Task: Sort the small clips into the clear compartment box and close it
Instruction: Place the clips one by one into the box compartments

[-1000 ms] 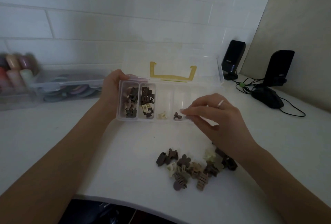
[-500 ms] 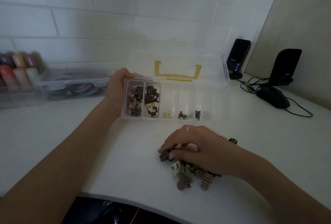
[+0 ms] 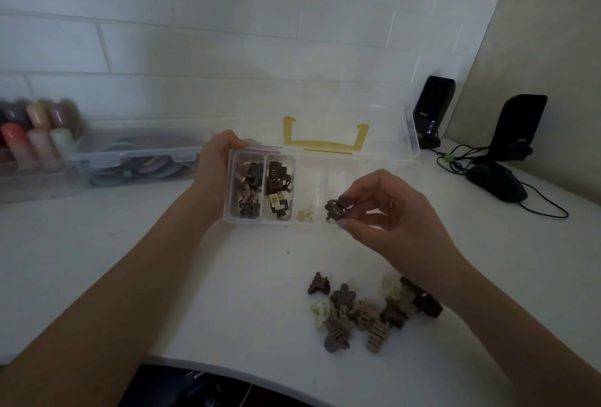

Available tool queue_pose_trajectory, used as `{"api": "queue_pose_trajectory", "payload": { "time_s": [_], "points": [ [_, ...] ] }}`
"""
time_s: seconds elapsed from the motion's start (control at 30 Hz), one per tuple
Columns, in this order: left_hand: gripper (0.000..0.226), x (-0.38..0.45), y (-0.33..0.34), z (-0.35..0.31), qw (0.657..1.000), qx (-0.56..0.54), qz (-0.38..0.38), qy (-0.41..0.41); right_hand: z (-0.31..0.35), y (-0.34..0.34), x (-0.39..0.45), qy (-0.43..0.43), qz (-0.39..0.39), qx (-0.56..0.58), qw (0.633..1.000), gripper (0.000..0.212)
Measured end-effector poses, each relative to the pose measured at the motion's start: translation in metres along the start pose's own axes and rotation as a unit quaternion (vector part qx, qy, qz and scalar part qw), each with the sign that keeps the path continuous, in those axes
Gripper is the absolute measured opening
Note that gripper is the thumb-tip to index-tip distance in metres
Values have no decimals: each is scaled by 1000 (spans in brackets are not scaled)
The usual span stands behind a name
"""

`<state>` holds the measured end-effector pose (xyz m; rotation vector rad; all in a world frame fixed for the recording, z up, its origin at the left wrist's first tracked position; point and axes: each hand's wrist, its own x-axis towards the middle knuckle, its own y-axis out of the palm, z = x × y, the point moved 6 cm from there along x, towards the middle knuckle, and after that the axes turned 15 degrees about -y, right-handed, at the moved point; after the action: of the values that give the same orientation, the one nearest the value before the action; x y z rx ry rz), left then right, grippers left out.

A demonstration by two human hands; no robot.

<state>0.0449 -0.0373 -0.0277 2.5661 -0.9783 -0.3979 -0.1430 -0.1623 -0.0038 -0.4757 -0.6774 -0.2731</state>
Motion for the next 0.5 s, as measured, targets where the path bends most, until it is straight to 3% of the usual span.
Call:
{"api": "queue_pose_trajectory", "payload": {
  "time_s": [0.2, 0.5],
  "points": [
    [9, 0, 2, 0, 1000, -5, 11, -2, -7, 1, -3, -8, 14, -105, 994, 47],
    [12, 4, 0, 6, 999, -13, -35, -16, 0, 3, -2, -30, 20, -137, 990, 32]
  ]
}}
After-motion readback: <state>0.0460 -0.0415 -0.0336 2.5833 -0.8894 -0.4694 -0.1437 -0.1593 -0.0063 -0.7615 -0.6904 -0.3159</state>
